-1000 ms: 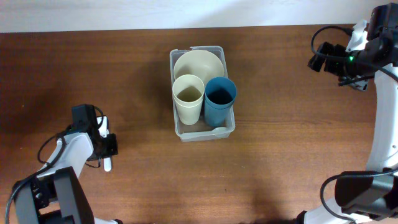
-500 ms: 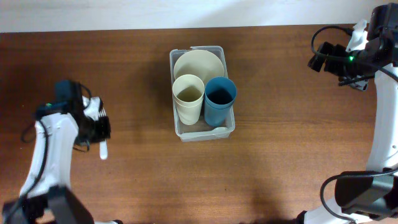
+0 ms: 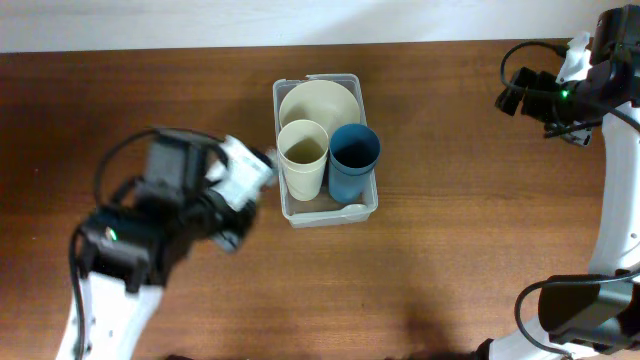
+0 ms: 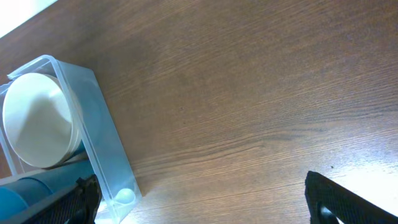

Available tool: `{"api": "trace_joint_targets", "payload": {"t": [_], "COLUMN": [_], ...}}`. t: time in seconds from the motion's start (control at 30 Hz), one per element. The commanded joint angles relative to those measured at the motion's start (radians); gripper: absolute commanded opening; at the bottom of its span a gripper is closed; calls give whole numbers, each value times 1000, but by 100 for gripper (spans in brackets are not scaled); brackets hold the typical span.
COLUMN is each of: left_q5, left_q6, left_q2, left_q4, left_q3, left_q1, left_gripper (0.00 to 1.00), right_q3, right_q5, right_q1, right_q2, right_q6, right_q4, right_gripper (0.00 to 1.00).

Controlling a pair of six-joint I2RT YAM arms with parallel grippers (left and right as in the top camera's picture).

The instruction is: Pack container

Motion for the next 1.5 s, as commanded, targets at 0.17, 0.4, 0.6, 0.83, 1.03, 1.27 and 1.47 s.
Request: {"api": "trace_joint_targets", "payload": {"t": [0.17,0.4,0.6,0.83,1.03,1.27,1.47], "left_q5": [10,-100,-246,-288,-298,-336,-336], "left_q6": [391,449,417,463,464,348,237], "left_q2": [-19,166,368,488,535,514,387], "left_q4": [-15,87,204,277,315,312,187], "left_q3": [7,6,6,6,6,23,121], "left_q1": [-316,-374,-374,-371,-343,-341,-341], "left_gripper": [1,1,1,1,1,100,100], "right_q3": [8,9,8,8,8,9,9], "right_q5": [-2,-2,-2,-2,-2,-2,-2], "right_q1": [-2,-2,-2,-2,-2,-2,-2], "right_q2": [-7,-7,-7,-7,-7,-7,-7], "right_q6": [0,0,0,0,0,0,0], "right_q4": [0,0,0,0,0,0,0], "right_gripper": [99,99,99,99,99,99,99]}}
